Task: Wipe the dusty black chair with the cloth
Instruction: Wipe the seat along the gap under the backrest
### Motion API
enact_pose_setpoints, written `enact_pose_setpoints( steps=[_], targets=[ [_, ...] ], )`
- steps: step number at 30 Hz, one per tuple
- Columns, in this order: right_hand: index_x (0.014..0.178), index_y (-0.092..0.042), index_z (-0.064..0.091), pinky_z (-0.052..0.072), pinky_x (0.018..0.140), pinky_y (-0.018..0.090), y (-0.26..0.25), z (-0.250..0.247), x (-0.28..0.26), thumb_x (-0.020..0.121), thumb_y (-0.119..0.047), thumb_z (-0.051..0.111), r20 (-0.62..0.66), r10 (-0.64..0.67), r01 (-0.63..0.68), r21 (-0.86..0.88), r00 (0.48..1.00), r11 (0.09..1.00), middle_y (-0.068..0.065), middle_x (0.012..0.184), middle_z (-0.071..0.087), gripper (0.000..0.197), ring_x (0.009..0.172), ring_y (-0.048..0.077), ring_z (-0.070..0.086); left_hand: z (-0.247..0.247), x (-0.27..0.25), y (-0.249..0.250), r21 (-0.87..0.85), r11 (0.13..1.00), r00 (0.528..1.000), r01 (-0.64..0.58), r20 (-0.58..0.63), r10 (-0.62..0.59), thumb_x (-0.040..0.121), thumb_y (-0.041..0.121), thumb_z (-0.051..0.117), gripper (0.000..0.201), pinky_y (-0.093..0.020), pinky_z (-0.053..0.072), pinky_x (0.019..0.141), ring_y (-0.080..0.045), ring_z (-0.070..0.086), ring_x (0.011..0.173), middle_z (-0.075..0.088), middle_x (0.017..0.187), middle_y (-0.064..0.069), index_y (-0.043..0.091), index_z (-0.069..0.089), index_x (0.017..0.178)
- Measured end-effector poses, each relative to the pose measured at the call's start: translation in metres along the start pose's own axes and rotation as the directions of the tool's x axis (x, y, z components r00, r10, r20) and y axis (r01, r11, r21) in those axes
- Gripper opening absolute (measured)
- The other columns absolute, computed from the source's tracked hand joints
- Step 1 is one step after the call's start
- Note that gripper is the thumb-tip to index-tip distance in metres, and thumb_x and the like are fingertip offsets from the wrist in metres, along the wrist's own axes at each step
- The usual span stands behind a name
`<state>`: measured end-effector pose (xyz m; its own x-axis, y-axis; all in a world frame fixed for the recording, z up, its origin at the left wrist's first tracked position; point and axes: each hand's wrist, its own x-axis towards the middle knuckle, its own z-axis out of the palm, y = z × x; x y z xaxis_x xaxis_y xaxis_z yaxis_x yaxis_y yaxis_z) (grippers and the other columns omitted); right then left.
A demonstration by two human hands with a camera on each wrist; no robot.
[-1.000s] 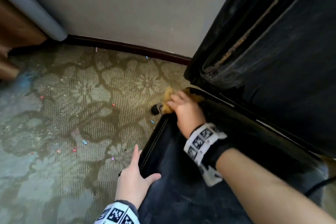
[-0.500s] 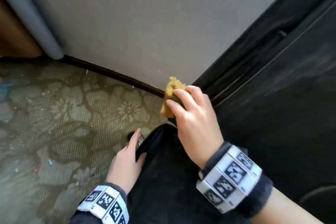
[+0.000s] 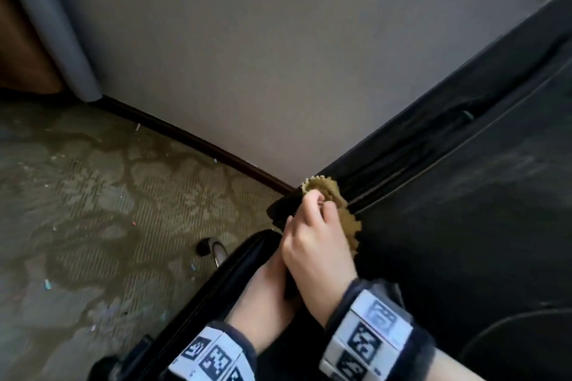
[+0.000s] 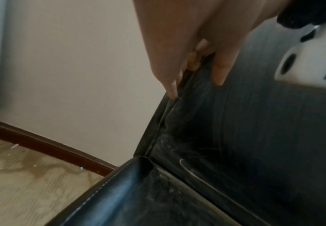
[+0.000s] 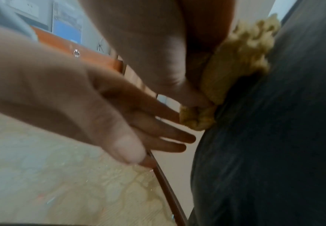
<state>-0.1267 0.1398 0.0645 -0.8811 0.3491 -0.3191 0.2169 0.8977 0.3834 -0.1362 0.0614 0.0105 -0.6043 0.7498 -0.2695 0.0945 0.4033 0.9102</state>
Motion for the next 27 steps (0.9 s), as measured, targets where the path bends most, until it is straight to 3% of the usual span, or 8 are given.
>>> enact_pose_setpoints(
  steps=[1, 4, 8, 12, 15, 18, 23, 27],
  targets=[
    [0.071, 0.006, 0.066, 0.025, 0.071, 0.038, -0.004, 0.009, 0.001, 0.083, 0.003, 0.017, 0.114, -0.030, 0.016, 0.119, 0.993, 0.993, 0.024, 0.080, 0.056, 0.050, 0.089, 0.029, 0.040, -0.001, 0.003, -0.006, -0.020, 1.000, 1.000, -0.010, -0.029, 0.009, 0.083, 0.027, 0.056, 0.044, -0.026, 0.043, 0.095, -0.013, 0.058, 0.110, 0.063, 0.117, -0.001, 0.016, 0.052, 0.126],
    [0.056, -0.016, 0.067, 0.004, 0.065, 0.022, -0.008, -0.004, 0.011, 0.073, -0.017, 0.031, -0.064, 0.045, -0.040, 0.069, 0.997, 0.997, 0.002, 0.069, 0.060, 0.040, 0.070, 0.014, 0.050, -0.006, 0.006, -0.009, -0.101, 0.994, 0.999, 0.035, -0.004, -0.036, 0.085, 0.012, 0.060, 0.050, -0.030, 0.046, 0.093, -0.014, 0.058, 0.108, 0.062, 0.117, -0.003, 0.006, 0.045, 0.133],
    [0.047, -0.012, 0.056, 0.025, 0.054, 0.028, 0.038, -0.068, 0.005, 0.064, -0.010, 0.046, -0.512, 0.015, -0.007, 0.017, 0.859, 1.000, 0.005, 0.051, 0.054, 0.019, 0.059, 0.025, 0.054, -0.008, 0.005, 0.007, -0.121, 0.991, 0.995, -0.059, 0.069, 0.068, 0.089, 0.015, 0.055, 0.084, -0.010, 0.034, 0.090, 0.001, 0.047, 0.118, 0.039, 0.138, 0.019, 0.030, -0.002, 0.149],
    [0.051, -0.009, 0.058, 0.036, 0.052, 0.030, 0.043, -0.089, -0.002, 0.062, -0.009, 0.049, -0.294, 0.081, -0.118, -0.110, 0.952, 0.987, 0.008, 0.054, 0.056, 0.015, 0.064, 0.029, 0.056, 0.002, 0.003, 0.008, -0.155, 0.986, 0.993, -0.059, 0.092, 0.074, 0.091, 0.016, 0.053, 0.089, -0.006, 0.031, 0.090, -0.004, 0.045, 0.124, 0.034, 0.143, 0.017, 0.045, -0.016, 0.139],
    [0.049, -0.011, 0.060, 0.038, 0.056, 0.032, 0.019, -0.066, 0.002, 0.057, -0.012, 0.061, -0.055, 0.090, -0.096, -0.099, 0.994, 0.990, 0.007, 0.053, 0.057, 0.008, 0.067, 0.027, 0.058, 0.002, 0.000, -0.004, -0.116, 0.993, 0.998, -0.029, 0.054, 0.035, 0.091, 0.020, 0.054, 0.084, -0.012, 0.035, 0.092, -0.006, 0.049, 0.120, 0.041, 0.144, 0.010, 0.033, -0.007, 0.148],
    [0.052, -0.013, 0.064, 0.032, 0.064, 0.037, -0.002, -0.042, 0.021, 0.061, -0.023, 0.076, 0.087, 0.042, -0.033, -0.103, 0.995, 0.994, 0.007, 0.054, 0.059, 0.018, 0.074, 0.028, 0.056, -0.003, 0.000, -0.023, -0.061, 0.998, 1.000, 0.016, -0.008, -0.017, 0.089, 0.023, 0.055, 0.078, -0.034, 0.034, 0.109, -0.007, 0.050, 0.120, 0.047, 0.141, 0.006, 0.025, 0.004, 0.149],
    [0.109, -0.012, 0.062, 0.032, 0.096, 0.048, -0.036, -0.013, 0.032, 0.100, -0.023, 0.032, 0.334, -0.046, 0.114, -0.187, 0.941, 0.976, 0.010, 0.108, 0.064, 0.033, 0.123, 0.042, 0.030, -0.012, -0.009, -0.055, -0.034, 0.996, 0.996, 0.084, -0.007, -0.084, 0.093, 0.022, 0.050, 0.096, -0.034, 0.032, 0.112, -0.016, 0.037, 0.134, 0.028, 0.152, -0.005, 0.054, -0.033, 0.129],
    [0.055, -0.014, 0.045, 0.036, 0.072, 0.035, -0.028, -0.026, 0.037, 0.079, -0.006, 0.043, 0.055, -0.087, 0.086, 0.016, 0.995, 0.996, 0.003, 0.055, 0.041, 0.025, 0.091, 0.029, 0.047, -0.010, -0.007, -0.070, -0.067, 0.996, 0.998, 0.056, -0.021, -0.058, 0.090, 0.018, 0.056, 0.094, -0.021, 0.040, 0.098, -0.011, 0.047, 0.126, 0.041, 0.146, 0.003, 0.039, -0.018, 0.143]
  ],
)
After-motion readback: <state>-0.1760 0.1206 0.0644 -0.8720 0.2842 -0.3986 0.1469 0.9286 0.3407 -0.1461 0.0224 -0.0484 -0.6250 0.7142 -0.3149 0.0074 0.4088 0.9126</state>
